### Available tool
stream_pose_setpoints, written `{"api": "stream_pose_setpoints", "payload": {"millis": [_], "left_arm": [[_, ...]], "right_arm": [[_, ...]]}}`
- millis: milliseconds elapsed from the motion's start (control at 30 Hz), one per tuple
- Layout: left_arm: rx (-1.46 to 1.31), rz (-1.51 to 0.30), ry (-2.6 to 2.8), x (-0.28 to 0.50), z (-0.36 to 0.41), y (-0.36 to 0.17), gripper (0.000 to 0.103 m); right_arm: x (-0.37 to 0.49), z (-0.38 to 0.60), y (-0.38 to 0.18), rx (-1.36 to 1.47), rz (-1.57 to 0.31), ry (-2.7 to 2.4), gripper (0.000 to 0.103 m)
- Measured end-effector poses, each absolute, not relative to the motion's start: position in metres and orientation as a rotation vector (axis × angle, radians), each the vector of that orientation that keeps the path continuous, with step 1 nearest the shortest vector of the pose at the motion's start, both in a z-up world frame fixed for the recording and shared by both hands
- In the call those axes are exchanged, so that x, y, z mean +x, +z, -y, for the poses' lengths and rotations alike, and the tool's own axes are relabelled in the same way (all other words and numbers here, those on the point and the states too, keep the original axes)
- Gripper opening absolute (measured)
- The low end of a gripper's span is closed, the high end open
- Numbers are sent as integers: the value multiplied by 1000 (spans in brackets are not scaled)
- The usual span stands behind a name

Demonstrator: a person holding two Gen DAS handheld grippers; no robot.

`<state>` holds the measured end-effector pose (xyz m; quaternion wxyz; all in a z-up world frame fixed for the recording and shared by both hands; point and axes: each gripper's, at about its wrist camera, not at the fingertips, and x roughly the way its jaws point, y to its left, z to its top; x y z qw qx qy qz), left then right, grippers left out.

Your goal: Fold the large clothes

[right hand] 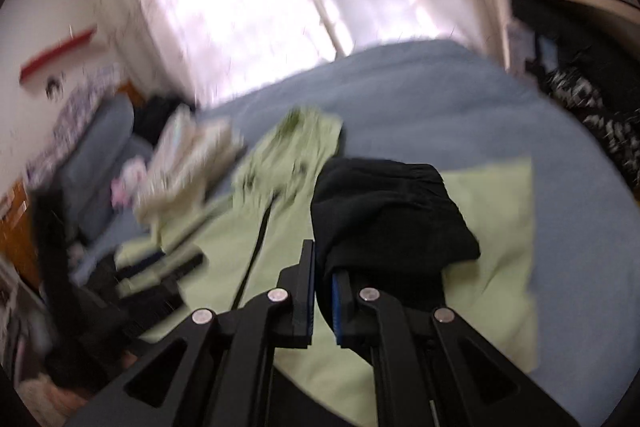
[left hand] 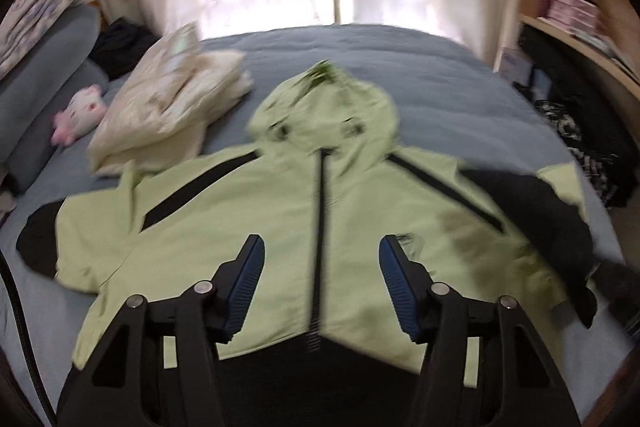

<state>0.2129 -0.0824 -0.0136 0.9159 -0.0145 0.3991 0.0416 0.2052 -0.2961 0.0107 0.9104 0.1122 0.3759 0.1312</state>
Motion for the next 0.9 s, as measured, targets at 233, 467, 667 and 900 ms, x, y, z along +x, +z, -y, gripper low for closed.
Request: {"api": "stream_pose_setpoints", "payload": {"millis": [233, 467, 667, 900], "left_arm": [[-111, -976, 15, 203, 51, -56, 58], [-189, -1012, -87, 191, 55, -72, 60], [-122, -1003, -174, 185, 87, -67, 68], [18, -1042, -293, 181, 149, -74, 70]], "right_arm": [[196, 244, -78, 245, -1055, 328, 43], [155, 240, -70, 260, -1022, 331, 54], [123, 260, -75, 339, -983, 198, 54], [119, 286, -71, 249, -996, -6, 54]]}}
